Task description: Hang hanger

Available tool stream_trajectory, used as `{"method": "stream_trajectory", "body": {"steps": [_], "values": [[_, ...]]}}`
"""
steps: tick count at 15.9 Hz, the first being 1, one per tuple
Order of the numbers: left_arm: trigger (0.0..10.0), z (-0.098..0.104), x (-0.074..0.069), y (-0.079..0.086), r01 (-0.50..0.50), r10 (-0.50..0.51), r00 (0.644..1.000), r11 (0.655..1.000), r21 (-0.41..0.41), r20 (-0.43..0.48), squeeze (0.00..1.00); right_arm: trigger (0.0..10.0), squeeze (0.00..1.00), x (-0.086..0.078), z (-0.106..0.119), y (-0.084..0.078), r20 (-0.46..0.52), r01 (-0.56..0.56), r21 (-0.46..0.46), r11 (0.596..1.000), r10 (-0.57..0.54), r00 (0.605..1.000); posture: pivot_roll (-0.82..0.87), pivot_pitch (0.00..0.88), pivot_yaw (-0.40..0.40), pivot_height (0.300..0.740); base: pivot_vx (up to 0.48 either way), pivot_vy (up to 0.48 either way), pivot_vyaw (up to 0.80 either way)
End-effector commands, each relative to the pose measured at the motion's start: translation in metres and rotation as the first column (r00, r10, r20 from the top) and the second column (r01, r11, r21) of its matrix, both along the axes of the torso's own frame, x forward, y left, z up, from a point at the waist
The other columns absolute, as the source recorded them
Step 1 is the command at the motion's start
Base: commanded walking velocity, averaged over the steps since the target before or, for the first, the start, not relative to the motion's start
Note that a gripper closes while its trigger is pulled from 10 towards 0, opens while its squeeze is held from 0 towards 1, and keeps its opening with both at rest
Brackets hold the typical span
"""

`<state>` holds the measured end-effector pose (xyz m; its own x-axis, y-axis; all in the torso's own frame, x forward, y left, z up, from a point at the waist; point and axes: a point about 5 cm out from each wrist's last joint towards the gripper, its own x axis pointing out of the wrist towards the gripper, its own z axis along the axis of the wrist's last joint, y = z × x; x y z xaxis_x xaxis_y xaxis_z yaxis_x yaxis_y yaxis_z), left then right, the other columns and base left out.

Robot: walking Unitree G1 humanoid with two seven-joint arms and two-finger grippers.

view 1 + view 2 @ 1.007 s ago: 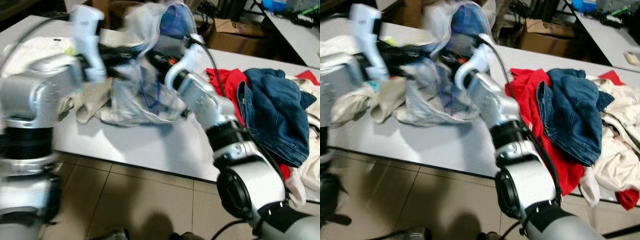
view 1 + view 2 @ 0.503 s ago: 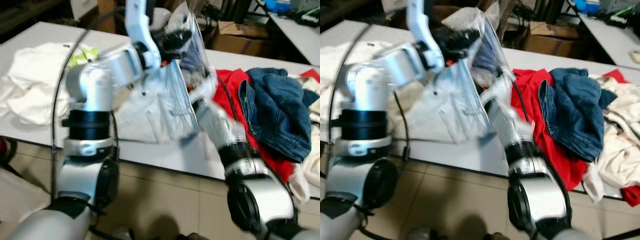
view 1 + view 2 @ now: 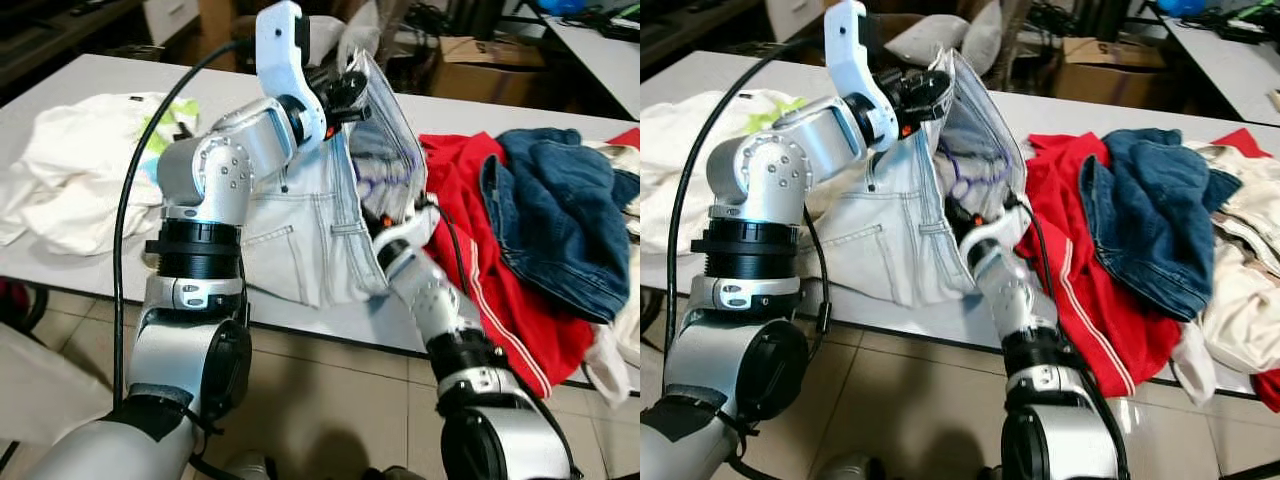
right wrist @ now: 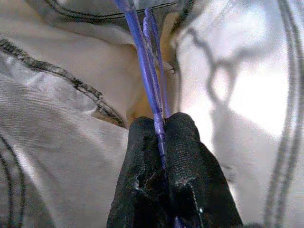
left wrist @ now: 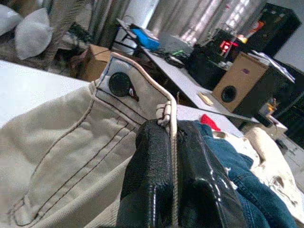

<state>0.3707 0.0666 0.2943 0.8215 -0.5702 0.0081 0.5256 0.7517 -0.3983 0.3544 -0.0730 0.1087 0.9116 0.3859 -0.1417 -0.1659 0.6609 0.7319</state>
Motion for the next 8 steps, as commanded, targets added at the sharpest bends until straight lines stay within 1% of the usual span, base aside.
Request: {"method": "stream_trajectory", "body": {"steps": [1, 2, 3, 5, 6, 7, 8], "values": [[0.0, 0.023, -0.001, -0.001, -0.021, 0.023, 0.996, 0.999, -0.028, 0.083, 0.0, 10.0, 0.0, -0.008, -0.02, -0.002, -0.078, 0.027, -0.048, 0.998, -0.031, 0.996, 0.02, 0.0, 0.018, 0.74, 0.0, 0.0, 0.0], [0.0, 0.026, 0.0, 0.0, -0.027, 0.03, 0.995, 0.999, -0.032, 0.093, 0.0, 10.0, 0.0, -0.01, -0.026, -0.007, -0.103, 0.056, -0.066, 0.996, -0.063, 0.993, 0.02, 0.0, 0.015, 0.74, 0.0, 0.0, 0.0], [0.0, 0.029, 0.002, 0.007, -0.056, 0.058, 0.992, 0.998, -0.023, 0.109, 0.0, 10.0, 0.0, -0.01, -0.028, -0.012, -0.114, 0.081, -0.074, 0.994, -0.089, 0.99, 0.02, 0.0, 0.014, 0.74, 0.0, 0.0, 0.0], [0.0, 0.032, 0.012, 0.028, -0.155, 0.151, 0.979, 0.988, 0.019, 0.137, 0.0, 10.0, 0.0, -0.009, -0.024, -0.022, -0.118, 0.11, -0.08, 0.991, -0.119, 0.986, 0.03, 0.0, 0.005, 0.74, 0.0, 0.0, 0.0], [0.0, 0.031, 0.017, 0.037, -0.198, 0.187, 0.97, 0.978, 0.059, 0.159, 0.0, 10.0, 0.0, -0.009, -0.021, -0.024, -0.113, 0.11, -0.082, 0.991, -0.118, 0.986, 0.03, 0.0, 0.001, 0.74, 0.0, 0.0, 0.0], [0.0, 0.029, 0.025, 0.054, -0.268, 0.242, 0.952, 0.955, 0.125, 0.188, 0.0, 10.0, 0.0, -0.012, -0.015, -0.028, -0.102, 0.106, -0.091, 0.99, -0.115, 0.988, 0.03, 0.0, 0.0, 0.74, 0.0, 0.0, 0.0], [0.0, 0.022, 0.032, 0.068, -0.325, 0.283, 0.935, 0.925, 0.198, 0.214, 0.0, 10.0, 0.0, -0.016, -0.01, -0.031, -0.104, 0.108, -0.095, 0.99, -0.117, 0.988, 0.03, 0.0, -0.001, 0.74, 0.0, 0.0, 0.0]]}}
